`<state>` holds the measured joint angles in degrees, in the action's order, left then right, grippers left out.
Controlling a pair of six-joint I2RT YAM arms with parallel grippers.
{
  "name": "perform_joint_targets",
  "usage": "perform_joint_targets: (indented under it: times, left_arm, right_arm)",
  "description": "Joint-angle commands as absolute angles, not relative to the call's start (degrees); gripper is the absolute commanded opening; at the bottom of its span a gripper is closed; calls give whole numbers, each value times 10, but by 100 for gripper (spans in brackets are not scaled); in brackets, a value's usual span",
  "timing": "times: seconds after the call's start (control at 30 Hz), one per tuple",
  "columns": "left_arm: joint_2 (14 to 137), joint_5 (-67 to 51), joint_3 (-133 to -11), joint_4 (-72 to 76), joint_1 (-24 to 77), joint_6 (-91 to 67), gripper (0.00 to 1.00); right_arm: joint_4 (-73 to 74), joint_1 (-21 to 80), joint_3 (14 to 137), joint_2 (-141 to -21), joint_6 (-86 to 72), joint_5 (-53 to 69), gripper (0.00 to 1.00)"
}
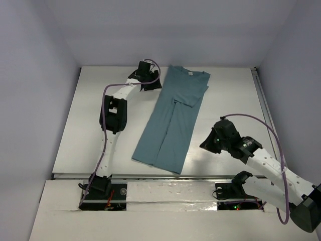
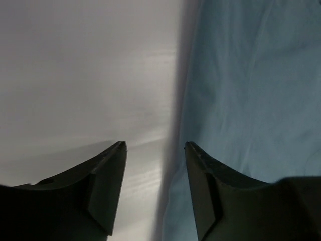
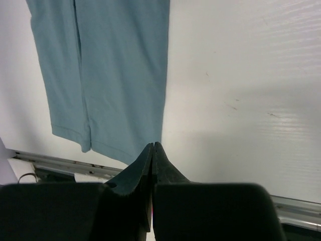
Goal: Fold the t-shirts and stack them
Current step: Rotate the tshirt 90 degrees
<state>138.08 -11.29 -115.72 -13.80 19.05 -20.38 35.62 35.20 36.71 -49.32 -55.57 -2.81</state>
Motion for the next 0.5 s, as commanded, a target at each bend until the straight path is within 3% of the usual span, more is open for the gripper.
perform_joint_targets:
  times: [0.0,0.47]
  left_arm:
    - [1445,-171,-1279,-162,185,-221,49]
    - [1614,-250,-1416,-59,191,-372,46]
  right_arm:
    - [396,348,390,-477,-536,-37,0]
    - [386,348,388,-492,-523,-13,0]
